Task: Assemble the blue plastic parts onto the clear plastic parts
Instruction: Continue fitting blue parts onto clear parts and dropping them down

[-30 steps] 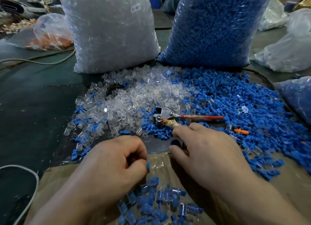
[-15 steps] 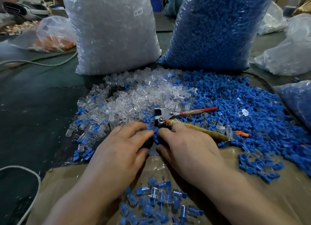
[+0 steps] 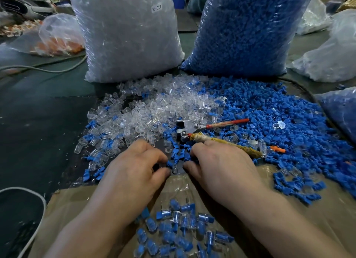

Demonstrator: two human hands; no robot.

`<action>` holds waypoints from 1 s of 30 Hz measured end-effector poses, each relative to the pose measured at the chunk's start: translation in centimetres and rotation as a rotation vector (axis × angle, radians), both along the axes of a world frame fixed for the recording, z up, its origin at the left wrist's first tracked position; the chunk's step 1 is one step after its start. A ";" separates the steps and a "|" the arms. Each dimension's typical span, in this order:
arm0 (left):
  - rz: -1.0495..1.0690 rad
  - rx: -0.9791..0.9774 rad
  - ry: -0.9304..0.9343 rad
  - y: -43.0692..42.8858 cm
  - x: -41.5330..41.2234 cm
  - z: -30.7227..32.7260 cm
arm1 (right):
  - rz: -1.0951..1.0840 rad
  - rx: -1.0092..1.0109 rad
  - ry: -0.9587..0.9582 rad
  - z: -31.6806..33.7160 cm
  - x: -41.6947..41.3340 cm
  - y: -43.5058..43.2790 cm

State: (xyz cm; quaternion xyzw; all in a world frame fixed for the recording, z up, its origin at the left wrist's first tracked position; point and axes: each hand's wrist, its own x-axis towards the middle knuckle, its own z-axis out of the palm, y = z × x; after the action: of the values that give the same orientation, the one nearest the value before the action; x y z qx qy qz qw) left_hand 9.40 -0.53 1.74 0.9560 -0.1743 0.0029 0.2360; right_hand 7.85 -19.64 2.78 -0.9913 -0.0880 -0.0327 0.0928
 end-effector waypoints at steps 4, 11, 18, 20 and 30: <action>-0.003 0.001 -0.009 0.1 0.0 0.2 | 0.017 0.009 -0.009 0.0 0.1 0.0; 0.236 -0.593 0.141 -0.6 -1.2 0.1 | 0.028 0.056 -0.031 -0.1 -0.1 -0.4; 0.273 -0.820 0.249 -0.4 -1.0 -0.2 | 0.030 0.077 -0.019 -0.1 -0.2 -0.7; 0.290 -0.910 0.329 -0.2 -0.8 -0.3 | 0.021 0.085 -0.013 -0.2 -0.1 -0.7; 0.319 -1.176 0.569 0.0 -0.3 -0.7 | 0.052 -0.007 -0.077 -0.3 -0.2 0.4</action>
State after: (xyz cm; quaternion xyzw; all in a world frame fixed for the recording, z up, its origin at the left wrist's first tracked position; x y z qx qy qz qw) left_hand 9.14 -0.56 1.06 0.6459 0.0684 -0.1197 0.7509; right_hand 7.65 -19.27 2.49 -0.9870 -0.1172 -0.0682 0.0866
